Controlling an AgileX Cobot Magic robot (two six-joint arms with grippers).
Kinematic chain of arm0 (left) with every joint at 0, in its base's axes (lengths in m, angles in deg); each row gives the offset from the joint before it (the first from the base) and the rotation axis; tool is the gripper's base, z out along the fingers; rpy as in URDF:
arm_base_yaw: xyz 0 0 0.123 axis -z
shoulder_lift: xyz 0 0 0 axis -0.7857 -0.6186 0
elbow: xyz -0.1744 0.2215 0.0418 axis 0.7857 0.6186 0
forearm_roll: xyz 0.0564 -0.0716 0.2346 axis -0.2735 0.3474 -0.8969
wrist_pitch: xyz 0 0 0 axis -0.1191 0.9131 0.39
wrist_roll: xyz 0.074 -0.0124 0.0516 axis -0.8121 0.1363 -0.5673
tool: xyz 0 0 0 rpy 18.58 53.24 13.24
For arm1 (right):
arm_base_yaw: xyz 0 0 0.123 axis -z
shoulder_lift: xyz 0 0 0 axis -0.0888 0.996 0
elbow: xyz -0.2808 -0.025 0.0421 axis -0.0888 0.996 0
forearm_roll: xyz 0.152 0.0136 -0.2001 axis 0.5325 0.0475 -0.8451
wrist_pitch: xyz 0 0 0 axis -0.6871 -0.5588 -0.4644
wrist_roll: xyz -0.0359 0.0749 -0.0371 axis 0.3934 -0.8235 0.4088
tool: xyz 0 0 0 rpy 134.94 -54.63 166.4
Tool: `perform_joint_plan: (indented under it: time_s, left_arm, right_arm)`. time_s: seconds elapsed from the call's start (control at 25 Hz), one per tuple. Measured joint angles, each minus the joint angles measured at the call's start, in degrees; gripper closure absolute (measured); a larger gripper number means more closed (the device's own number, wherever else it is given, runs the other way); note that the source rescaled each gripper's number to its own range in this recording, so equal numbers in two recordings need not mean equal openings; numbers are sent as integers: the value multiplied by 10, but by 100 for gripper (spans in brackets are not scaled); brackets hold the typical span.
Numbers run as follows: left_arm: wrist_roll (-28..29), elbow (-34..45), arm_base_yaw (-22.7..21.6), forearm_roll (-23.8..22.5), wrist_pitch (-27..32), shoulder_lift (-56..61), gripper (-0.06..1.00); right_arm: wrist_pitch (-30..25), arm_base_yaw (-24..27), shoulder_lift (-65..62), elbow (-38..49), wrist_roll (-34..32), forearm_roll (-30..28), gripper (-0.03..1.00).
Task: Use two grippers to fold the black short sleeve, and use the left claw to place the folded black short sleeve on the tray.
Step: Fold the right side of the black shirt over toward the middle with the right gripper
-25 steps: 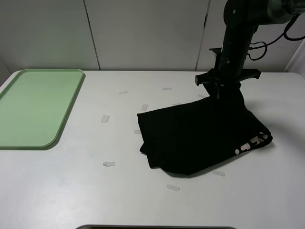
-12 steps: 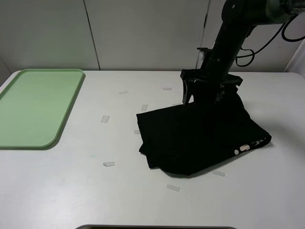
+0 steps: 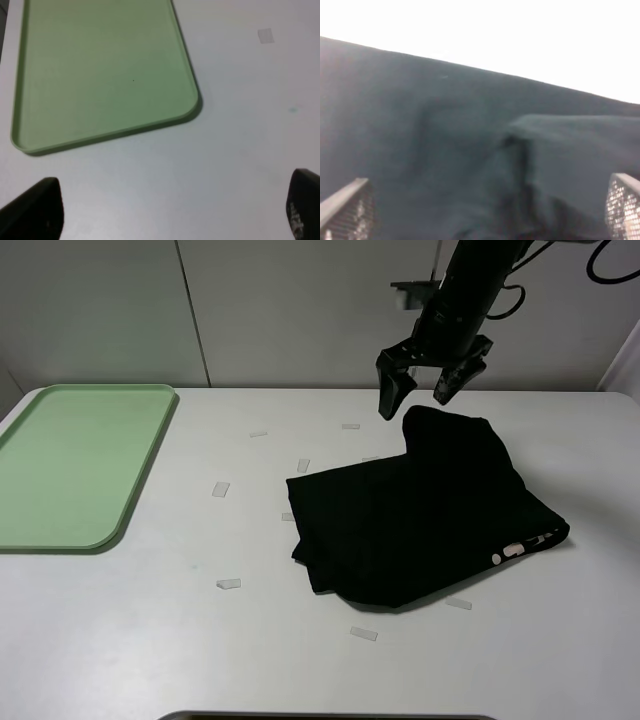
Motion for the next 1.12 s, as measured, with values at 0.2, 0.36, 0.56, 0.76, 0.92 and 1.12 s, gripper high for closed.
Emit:
perform_joint_plan:
  time_s: [0.2,0.36,0.56,0.76,0.92,1.12]
  left_arm:
    - [0,0,0,0,0,0,7]
    - [0,0,0,-1,0,0,7]
    - [0,0,0,-2,-3,0,7]
    - [0,0,0,-2,-3,0,7]
    - [0,0,0,-2,-3,0,7]
    - [0,0,0,-2,-3,0,7]
  right_arm:
    - [0,11,-2,-12,-13,-98,-3]
    - [3,42,-2,-11,-67,-182,-3]
    - [68,84,-2,26,-171,-284,-3]
    - [174,86,-2,94,-211,-256,-3]
    - [212,71,10,137,-215,-221,-3]
    - [230,38,29,151,-215,-165,-3]
